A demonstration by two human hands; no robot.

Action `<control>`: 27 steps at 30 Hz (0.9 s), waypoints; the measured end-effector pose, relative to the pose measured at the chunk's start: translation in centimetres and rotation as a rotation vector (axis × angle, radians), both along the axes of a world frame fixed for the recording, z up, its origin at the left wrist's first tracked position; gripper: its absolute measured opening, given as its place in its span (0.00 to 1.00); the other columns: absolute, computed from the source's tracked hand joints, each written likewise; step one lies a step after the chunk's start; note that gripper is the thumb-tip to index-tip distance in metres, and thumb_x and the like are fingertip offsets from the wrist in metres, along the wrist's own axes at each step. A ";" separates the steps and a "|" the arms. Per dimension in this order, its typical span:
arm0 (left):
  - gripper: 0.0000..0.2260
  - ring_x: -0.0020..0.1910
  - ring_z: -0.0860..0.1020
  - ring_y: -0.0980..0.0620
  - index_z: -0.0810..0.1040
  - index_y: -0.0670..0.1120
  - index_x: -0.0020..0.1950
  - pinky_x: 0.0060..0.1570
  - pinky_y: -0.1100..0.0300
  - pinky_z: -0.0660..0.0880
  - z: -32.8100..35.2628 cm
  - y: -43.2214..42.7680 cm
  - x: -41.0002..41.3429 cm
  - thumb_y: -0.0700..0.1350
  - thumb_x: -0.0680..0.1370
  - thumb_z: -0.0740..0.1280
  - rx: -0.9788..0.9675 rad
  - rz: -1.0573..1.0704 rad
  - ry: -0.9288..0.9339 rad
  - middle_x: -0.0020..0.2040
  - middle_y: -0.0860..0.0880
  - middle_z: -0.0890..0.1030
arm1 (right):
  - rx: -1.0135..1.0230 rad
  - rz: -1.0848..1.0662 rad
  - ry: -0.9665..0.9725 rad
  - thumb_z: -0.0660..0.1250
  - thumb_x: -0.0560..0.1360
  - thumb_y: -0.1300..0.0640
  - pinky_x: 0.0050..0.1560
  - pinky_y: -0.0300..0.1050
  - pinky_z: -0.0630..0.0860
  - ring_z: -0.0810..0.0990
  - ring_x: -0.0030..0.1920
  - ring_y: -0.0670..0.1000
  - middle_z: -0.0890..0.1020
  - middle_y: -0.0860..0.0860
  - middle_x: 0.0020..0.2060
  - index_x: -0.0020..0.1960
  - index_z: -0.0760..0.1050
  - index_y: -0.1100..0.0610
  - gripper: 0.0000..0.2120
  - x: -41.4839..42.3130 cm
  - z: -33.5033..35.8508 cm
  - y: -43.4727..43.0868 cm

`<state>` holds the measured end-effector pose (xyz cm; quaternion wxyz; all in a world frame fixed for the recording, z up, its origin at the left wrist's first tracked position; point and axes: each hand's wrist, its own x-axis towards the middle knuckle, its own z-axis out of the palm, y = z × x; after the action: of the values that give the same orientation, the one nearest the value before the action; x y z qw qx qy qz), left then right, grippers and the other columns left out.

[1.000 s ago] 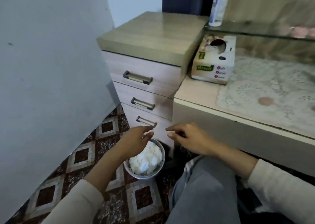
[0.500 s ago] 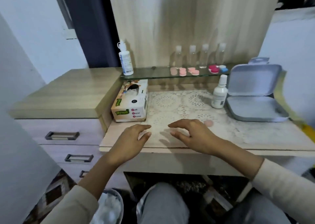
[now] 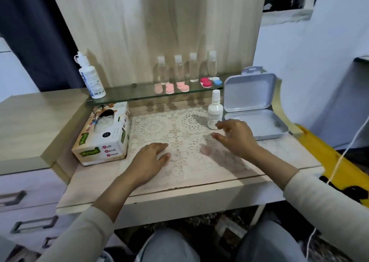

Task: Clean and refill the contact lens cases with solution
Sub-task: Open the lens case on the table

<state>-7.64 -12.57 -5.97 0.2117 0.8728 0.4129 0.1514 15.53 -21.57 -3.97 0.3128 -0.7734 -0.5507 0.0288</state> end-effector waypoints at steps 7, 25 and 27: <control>0.19 0.64 0.71 0.51 0.70 0.48 0.69 0.61 0.61 0.64 3.0 2.6 5.4 0.51 0.78 0.62 0.062 -0.081 -0.047 0.68 0.49 0.72 | 0.024 -0.173 0.057 0.73 0.69 0.49 0.52 0.50 0.71 0.74 0.55 0.56 0.79 0.57 0.55 0.58 0.76 0.61 0.23 3.0 0.7 2.9; 0.19 0.52 0.73 0.53 0.77 0.46 0.62 0.48 0.69 0.65 8.5 6.0 17.6 0.30 0.74 0.63 0.237 -0.376 -0.123 0.60 0.46 0.77 | 0.015 -0.149 0.091 0.75 0.63 0.42 0.50 0.52 0.71 0.74 0.53 0.56 0.81 0.53 0.52 0.56 0.79 0.55 0.26 5.6 -0.6 6.5; 0.18 0.47 0.71 0.55 0.77 0.46 0.61 0.44 0.70 0.63 8.5 6.0 17.8 0.32 0.74 0.66 0.256 -0.357 -0.147 0.55 0.45 0.78 | 0.024 -0.148 0.117 0.75 0.63 0.44 0.51 0.52 0.70 0.73 0.53 0.55 0.81 0.52 0.52 0.56 0.79 0.55 0.25 5.7 -0.6 6.5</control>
<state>10.14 -6.55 2.56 0.1521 0.9383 0.2130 0.2261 21.22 -15.10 -4.60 0.3549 -0.8052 -0.4730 0.0439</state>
